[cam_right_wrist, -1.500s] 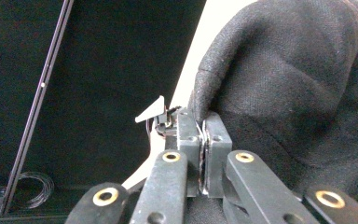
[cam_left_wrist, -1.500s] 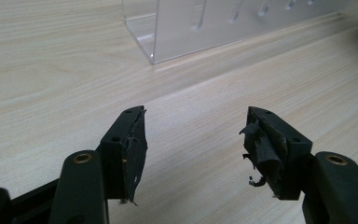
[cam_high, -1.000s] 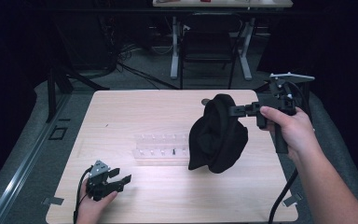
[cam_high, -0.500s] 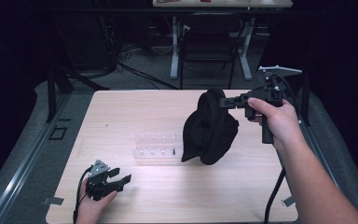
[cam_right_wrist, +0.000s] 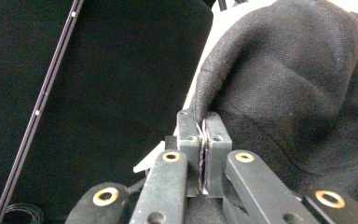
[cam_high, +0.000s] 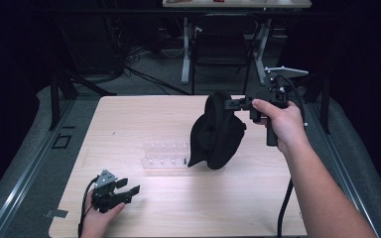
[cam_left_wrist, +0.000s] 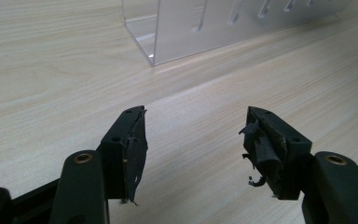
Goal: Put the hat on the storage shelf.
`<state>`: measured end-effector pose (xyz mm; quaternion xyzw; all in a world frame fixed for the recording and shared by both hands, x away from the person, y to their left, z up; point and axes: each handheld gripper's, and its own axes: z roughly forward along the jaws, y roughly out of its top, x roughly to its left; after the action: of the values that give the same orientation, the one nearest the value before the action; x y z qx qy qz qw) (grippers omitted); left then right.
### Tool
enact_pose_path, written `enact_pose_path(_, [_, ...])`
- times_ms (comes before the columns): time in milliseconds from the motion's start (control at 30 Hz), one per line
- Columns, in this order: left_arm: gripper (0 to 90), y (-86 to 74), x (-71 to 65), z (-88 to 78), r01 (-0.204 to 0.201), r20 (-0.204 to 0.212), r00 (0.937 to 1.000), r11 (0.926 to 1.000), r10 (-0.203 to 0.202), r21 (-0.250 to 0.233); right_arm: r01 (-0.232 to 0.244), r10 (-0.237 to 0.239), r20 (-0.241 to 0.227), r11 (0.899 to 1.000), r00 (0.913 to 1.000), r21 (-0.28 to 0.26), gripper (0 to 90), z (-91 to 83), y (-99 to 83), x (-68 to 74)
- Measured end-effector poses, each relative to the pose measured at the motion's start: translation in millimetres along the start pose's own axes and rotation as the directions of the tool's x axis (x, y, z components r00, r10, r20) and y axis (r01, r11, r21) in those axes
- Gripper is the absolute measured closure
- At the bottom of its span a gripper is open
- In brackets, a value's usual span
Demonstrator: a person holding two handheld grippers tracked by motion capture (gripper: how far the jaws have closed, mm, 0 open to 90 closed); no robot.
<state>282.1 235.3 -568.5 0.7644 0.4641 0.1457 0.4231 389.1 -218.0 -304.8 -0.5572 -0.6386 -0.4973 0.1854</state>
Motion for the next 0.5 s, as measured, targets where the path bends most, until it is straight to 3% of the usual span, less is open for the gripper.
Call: enact_pose_path(500, [39.4,-0.1,0.4,0.1,0.002,0.001,1.0000,1.0000,-0.002,0.002,0.012,-0.012,-0.001,1.000,0.9999,0.005,88.3,16.3,5.3,-0.4])
